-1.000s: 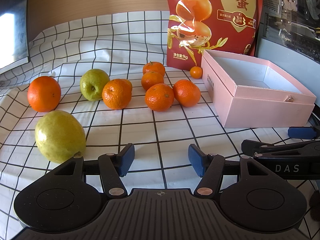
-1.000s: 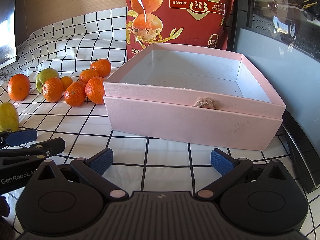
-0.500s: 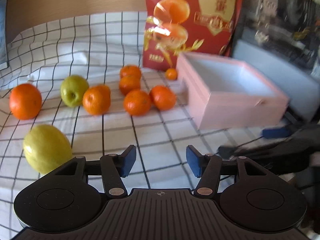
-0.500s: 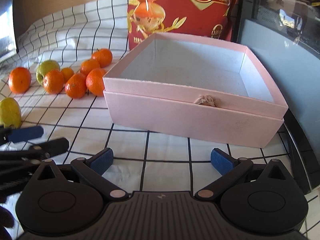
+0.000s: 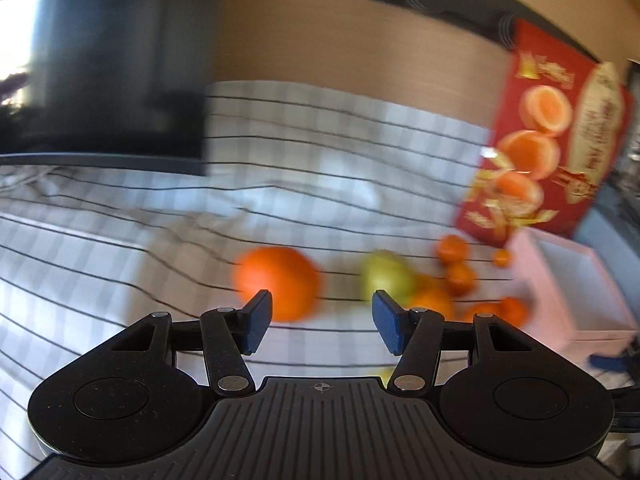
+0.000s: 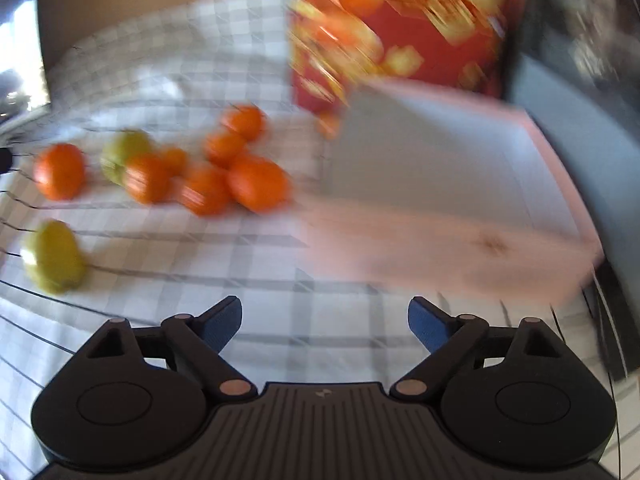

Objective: Organize fruits
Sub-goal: 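Close the left gripper around the large navel orange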

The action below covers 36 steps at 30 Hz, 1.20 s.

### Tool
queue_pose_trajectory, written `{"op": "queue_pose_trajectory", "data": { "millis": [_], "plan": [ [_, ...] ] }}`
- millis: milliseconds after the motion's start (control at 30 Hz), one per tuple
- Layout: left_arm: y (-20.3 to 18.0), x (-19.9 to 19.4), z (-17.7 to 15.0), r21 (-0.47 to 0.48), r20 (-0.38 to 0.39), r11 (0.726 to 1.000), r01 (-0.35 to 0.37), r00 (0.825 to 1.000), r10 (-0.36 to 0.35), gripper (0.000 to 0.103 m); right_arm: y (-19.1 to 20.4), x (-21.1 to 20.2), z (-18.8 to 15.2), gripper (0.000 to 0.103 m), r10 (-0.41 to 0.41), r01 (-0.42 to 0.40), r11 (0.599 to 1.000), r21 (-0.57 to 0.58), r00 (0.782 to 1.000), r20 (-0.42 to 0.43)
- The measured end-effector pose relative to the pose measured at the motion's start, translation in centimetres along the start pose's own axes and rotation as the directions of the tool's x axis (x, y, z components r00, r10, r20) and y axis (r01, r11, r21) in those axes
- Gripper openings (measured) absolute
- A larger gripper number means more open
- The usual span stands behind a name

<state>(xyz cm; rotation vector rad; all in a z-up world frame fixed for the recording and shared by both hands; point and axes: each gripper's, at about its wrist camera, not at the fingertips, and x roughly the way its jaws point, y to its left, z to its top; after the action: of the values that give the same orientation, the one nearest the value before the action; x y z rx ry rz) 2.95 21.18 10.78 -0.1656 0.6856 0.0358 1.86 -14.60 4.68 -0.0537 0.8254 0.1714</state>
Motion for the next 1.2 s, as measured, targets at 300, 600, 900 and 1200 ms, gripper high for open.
{"op": "queue_pose_trajectory", "data": {
  "millis": [300,600,900,1200],
  "plan": [
    [4.7,3.8,-0.1,-0.071,-0.067,0.992,0.105,0.992,-0.11,0.06,9.5,-0.7,5.0,0.091,0.083,-0.077,0.991,-0.109,0.995,0.056],
    [4.4,7.7,2.6,-0.221,-0.025,0.974,0.043,0.998,-0.05,0.06,12.9,-1.8,4.5,0.091,0.164,-0.158,0.959,-0.234,0.986,0.006],
    [3.4,7.7,0.5,-0.14,-0.116,0.99,0.007,0.993,-0.023,0.066,10.1,-1.8,3.7,0.091,0.166,-0.162,0.97,-0.179,0.986,0.01],
    [6.4,4.0,-2.7,-0.378,-0.1,0.925,0.03,0.992,-0.073,0.062,7.5,-2.4,1.6,0.091,0.174,-0.173,0.983,-0.056,0.984,0.023]
  ]
}}
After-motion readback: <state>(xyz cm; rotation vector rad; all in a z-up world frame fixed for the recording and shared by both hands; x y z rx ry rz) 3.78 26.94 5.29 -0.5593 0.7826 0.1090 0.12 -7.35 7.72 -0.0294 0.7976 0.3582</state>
